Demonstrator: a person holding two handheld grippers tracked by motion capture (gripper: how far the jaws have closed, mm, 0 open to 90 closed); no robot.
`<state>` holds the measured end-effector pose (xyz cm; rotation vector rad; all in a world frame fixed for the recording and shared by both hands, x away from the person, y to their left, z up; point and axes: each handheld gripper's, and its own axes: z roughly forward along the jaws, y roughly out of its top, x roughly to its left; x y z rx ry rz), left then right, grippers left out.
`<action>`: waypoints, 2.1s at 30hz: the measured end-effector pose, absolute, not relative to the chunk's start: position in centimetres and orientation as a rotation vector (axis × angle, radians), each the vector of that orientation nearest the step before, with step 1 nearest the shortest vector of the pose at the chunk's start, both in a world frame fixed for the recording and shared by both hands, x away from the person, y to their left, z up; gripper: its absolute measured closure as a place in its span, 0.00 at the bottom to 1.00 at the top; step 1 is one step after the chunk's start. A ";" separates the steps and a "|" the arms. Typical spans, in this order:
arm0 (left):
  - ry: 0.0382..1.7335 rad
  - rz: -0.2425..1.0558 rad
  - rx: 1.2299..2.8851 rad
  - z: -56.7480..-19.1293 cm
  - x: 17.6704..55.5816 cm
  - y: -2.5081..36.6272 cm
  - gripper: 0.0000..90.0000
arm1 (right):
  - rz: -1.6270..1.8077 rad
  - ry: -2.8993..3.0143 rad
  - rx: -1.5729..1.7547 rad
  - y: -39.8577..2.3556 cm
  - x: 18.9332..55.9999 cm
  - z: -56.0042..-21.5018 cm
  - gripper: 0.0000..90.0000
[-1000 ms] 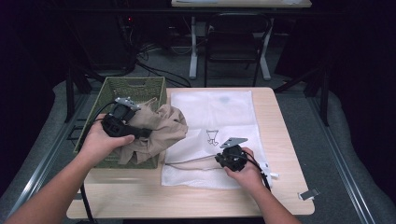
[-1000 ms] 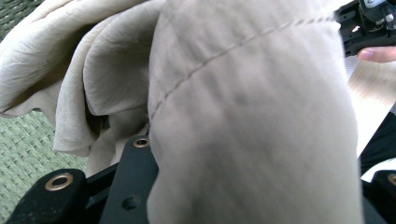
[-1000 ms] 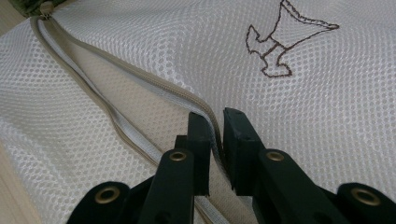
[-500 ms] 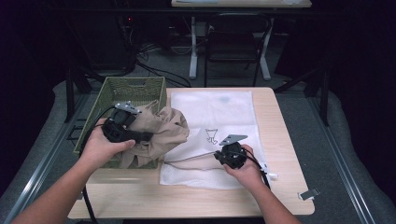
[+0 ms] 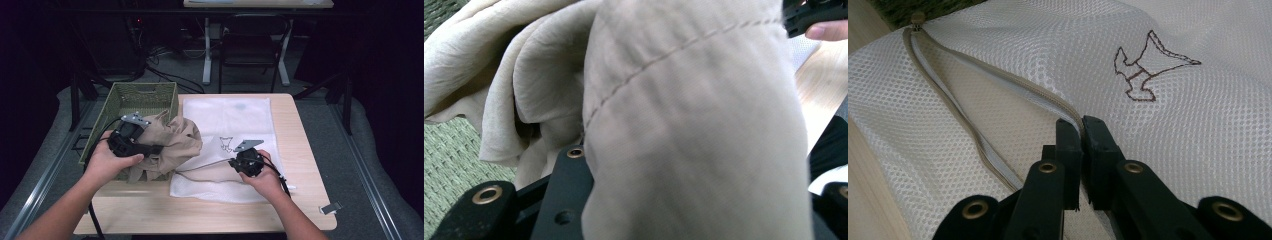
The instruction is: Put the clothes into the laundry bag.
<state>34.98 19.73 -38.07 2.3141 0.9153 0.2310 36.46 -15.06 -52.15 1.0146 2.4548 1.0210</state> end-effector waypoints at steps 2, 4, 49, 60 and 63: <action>0.915 0.232 2.310 -38.1 34.9 19.7 0.70 | 1.027 2.456 1.014 -15.1 36.5 -52.0 0.96; 0.914 0.230 2.312 -38.0 34.9 19.6 0.70 | 1.028 2.460 0.995 -15.2 36.7 -51.7 0.96; 0.878 0.234 2.314 -37.8 32.2 18.1 0.70 | 1.185 2.455 0.945 -15.0 40.9 -45.1 0.97; 0.845 0.220 2.325 -37.9 31.6 17.5 0.70 | 1.164 2.497 0.944 -15.0 41.3 -45.5 0.97; 0.830 0.214 2.329 -38.2 31.3 17.3 0.70 | 1.174 2.499 0.954 -15.0 41.3 -45.7 0.97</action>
